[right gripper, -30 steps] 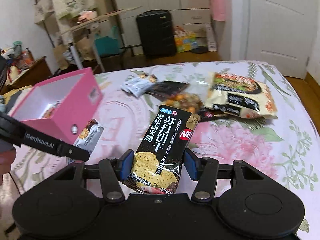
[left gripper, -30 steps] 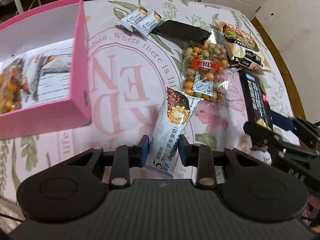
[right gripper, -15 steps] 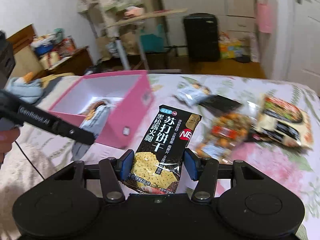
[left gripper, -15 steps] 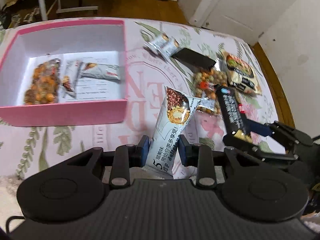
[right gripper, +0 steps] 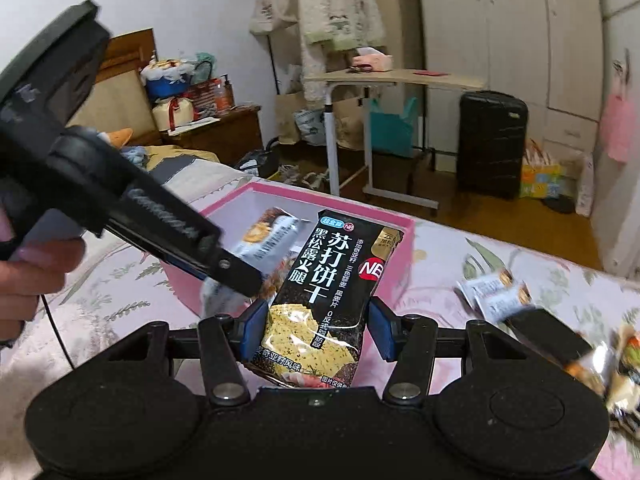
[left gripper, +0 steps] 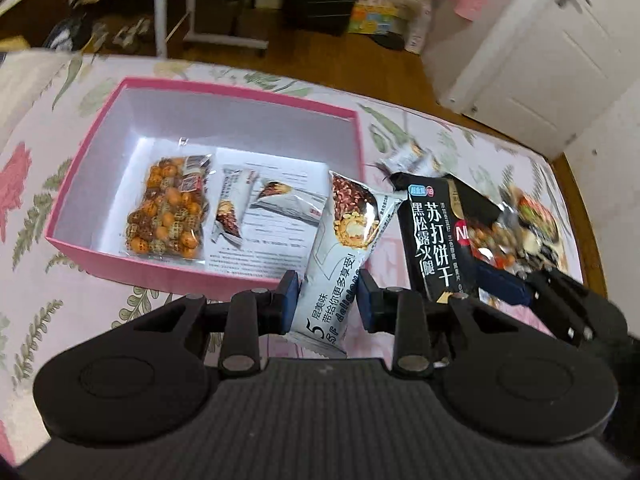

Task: Organize snacks
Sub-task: 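Carry the cracker pack and wafer bar into the pink box, releasing both, then move both tools back toward the remaining nut bag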

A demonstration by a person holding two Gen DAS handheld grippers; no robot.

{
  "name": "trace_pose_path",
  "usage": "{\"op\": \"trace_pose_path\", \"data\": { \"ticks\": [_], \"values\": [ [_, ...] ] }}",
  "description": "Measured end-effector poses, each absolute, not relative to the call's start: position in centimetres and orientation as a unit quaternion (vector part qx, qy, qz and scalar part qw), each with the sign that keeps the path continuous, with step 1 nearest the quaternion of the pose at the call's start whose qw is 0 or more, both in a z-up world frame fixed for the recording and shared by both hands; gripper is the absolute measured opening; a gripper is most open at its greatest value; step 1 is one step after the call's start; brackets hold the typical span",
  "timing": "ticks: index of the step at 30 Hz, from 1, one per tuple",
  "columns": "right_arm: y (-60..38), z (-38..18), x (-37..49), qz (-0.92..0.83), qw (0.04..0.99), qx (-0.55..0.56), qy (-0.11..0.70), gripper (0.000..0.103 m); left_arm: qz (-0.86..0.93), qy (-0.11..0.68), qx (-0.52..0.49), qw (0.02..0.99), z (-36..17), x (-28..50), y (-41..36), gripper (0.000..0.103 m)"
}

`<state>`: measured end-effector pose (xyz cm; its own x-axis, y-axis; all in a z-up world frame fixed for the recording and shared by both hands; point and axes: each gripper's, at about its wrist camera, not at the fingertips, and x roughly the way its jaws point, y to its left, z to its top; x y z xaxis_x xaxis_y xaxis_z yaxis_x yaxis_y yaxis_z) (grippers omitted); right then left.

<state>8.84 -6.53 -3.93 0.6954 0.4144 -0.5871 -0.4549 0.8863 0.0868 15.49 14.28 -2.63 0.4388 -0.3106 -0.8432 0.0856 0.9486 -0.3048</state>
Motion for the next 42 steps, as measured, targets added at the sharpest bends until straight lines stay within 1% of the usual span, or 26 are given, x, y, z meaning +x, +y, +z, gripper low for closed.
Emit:
{"op": "trace_pose_path", "data": {
  "ticks": [4, 9, 15, 17, 19, 21, 22, 23, 24, 26, 27, 30, 34, 41, 42],
  "values": [
    [-5.0, -4.7, 12.1, 0.240, 0.921, -0.042, 0.305, 0.059, -0.100, 0.516, -0.147, 0.838, -4.7, 18.4, 15.0, 0.030],
    [-2.9, -6.5, 15.9, 0.219, 0.920, -0.059, 0.319, 0.059, -0.075, 0.518, -0.140, 0.841, -6.8, 22.1, 15.2, 0.028],
    [-1.8, -8.9, 17.9, 0.222, 0.907, -0.051, 0.354, 0.059, -0.060, 0.549, -0.153, 0.819, -10.3, 24.0, 16.5, 0.029],
    [-1.5, -9.6, 18.0, 0.218, 0.906, -0.050, 0.359, 0.059, -0.050, 0.552, -0.157, 0.817, -11.3, 24.1, 16.8, 0.031],
    [-1.0, -10.0, 17.8, 0.209, 0.911, -0.064, 0.349, 0.056, -0.047, 0.554, -0.159, 0.816, -11.9, 24.1, 17.0, 0.033],
    [-0.7, -10.1, 17.4, 0.203, 0.915, -0.078, 0.341, 0.058, -0.048, 0.557, -0.158, 0.814, -12.1, 24.0, 17.1, 0.038],
    [-0.9, -9.9, 17.2, 0.202, 0.914, -0.074, 0.345, 0.058, -0.047, 0.559, -0.158, 0.813, -12.0, 23.9, 17.2, 0.041],
    [-1.3, -9.6, 17.0, 0.206, 0.913, -0.064, 0.346, 0.058, -0.049, 0.557, -0.156, 0.814, -11.9, 23.6, 17.2, 0.041],
    [-1.8, -9.1, 16.8, 0.211, 0.913, -0.052, 0.346, 0.061, -0.054, 0.553, -0.150, 0.818, -11.6, 23.2, 17.2, 0.042],
    [-3.3, -7.9, 15.8, 0.220, 0.912, -0.021, 0.346, 0.063, -0.060, 0.543, -0.134, 0.827, -10.6, 22.3, 16.9, 0.051],
    [-3.8, -7.5, 15.4, 0.222, 0.911, -0.012, 0.346, 0.065, -0.061, 0.536, -0.125, 0.833, -10.1, 21.8, 16.8, 0.051],
    [-6.2, -5.9, 13.5, 0.225, 0.910, 0.005, 0.349, 0.065, -0.078, 0.519, -0.102, 0.845, -8.0, 20.2, 16.1, 0.051],
    [-10.7, -4.8, 11.5, 0.194, 0.910, 0.043, 0.365, 0.065, -0.110, 0.488, -0.097, 0.860, -5.6, 17.9, 14.7, 0.052],
    [-17.9, -4.4, 8.5, 0.114, 0.922, 0.081, 0.360, 0.066, -0.196, 0.479, -0.097, 0.850, -3.7, 16.4, 8.9, 0.052],
    [-18.8, -4.6, 8.3, 0.107, 0.923, 0.089, 0.360, 0.067, -0.209, 0.478, -0.096, 0.847, -3.7, 16.2, 8.0, 0.052]
  ]
}}
